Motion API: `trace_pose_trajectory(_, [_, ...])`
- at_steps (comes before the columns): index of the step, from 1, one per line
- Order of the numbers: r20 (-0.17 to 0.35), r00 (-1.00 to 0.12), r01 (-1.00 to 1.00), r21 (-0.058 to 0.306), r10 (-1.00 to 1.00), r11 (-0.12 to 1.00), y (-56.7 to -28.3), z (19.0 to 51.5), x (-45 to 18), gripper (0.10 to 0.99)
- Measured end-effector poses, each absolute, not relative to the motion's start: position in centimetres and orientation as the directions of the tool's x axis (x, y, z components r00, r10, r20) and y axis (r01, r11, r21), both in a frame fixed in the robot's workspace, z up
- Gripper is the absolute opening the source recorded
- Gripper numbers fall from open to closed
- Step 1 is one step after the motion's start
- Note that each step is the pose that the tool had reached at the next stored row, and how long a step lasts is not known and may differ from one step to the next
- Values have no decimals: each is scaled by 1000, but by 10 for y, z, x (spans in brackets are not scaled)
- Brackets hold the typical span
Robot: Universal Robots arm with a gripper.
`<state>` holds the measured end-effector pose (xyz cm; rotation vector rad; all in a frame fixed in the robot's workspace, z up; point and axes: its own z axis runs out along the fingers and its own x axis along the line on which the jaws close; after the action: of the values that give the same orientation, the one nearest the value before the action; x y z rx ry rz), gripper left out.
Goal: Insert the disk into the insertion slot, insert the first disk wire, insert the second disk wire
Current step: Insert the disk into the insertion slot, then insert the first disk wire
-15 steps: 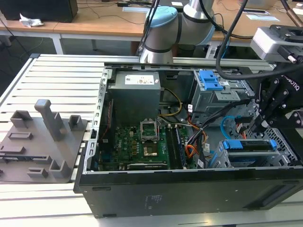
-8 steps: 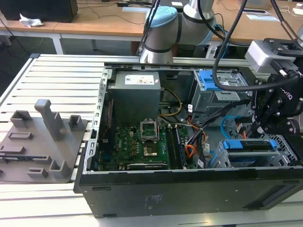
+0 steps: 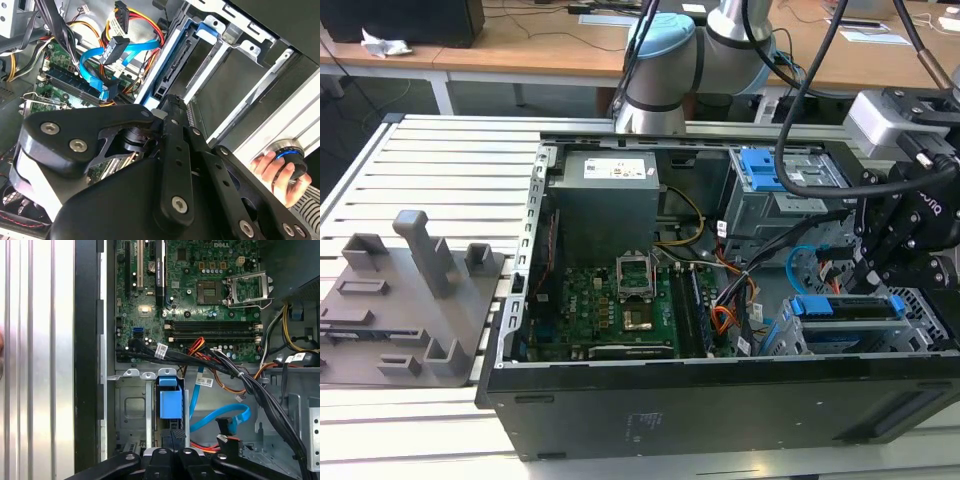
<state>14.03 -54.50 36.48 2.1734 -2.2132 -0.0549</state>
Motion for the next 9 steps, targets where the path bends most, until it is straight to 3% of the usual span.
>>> trace_pose_trajectory(9, [3, -18, -998, 53, -1000, 18, -545, 365, 140, 106])
